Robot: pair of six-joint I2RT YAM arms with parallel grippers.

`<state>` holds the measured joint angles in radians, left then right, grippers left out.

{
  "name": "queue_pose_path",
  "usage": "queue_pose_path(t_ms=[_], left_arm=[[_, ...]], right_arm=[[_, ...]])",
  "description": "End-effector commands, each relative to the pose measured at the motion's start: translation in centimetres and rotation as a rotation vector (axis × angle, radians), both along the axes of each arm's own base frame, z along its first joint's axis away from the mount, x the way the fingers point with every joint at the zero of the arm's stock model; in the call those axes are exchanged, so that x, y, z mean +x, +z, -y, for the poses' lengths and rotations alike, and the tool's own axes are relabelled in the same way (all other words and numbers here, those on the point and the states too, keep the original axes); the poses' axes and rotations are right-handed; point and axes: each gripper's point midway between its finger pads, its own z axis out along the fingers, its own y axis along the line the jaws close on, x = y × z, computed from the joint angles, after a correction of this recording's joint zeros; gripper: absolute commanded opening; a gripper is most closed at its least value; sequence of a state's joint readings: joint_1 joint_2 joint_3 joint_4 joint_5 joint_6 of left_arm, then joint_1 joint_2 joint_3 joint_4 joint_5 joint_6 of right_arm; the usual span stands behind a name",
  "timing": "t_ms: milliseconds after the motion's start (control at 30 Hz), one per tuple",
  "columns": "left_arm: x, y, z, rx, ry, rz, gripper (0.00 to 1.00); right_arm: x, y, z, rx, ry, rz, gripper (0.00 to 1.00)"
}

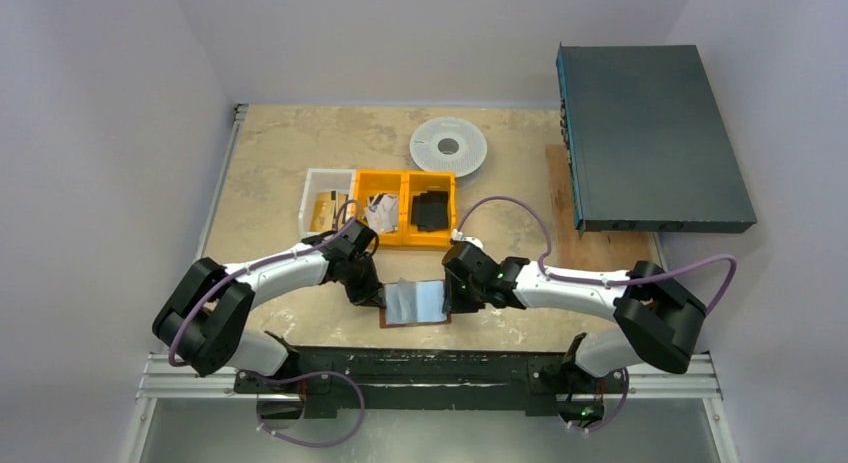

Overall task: Take the credit cards out of the card holder
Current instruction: Remove the credit card from the card holder.

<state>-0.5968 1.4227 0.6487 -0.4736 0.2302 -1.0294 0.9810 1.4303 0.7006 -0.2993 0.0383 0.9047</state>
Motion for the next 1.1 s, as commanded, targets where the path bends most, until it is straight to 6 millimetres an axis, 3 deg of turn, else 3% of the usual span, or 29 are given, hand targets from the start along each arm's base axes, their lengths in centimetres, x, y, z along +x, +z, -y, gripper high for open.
queue_pose_path(t_ms=[0, 67, 167, 367, 600, 733, 967, 1067], left_arm=[[-0.7, -0.5, -1.8, 0.083, -0.011, 0.004, 0.0], [-0.7, -0.6, -1.7, 0.082, -0.013, 0.001, 0.0], [-0.7, -0.4, -1.5, 0.072, -0.019, 0.006, 0.0], [0.1, 1.1, -0.7, 0.049, -0.044, 0.05, 0.0], [0.4, 1.9, -0.2, 0.046, -0.073, 0.073, 0.0], [0.5, 2.1, 0.1, 0.039, -0.083, 0.083, 0.0], [0.7, 2.9, 0.9, 0.015, -0.098, 0.106, 0.0], [0.9, 3.3, 1.5, -0.005, -0.106, 0.12, 0.0]], right_arm=[[1.7, 3.9, -0.4, 0.049, -0.022, 0.106, 0.25], [2.5, 6.0, -1.3, 0.081, 0.01, 0.161, 0.33], [2.9, 7.4, -2.6, 0.115, 0.041, 0.188, 0.35], [2.9, 5.2, -2.6, 0.081, 0.032, 0.149, 0.43], [3.4, 2.2, -1.2, -0.014, -0.001, 0.126, 0.62], [3.4, 1.0, -0.7, -0.054, -0.004, 0.118, 0.56], [2.9, -1.0, -0.8, -0.071, 0.018, 0.076, 0.29], [2.7, -1.4, -1.0, -0.066, 0.028, 0.065, 0.23]])
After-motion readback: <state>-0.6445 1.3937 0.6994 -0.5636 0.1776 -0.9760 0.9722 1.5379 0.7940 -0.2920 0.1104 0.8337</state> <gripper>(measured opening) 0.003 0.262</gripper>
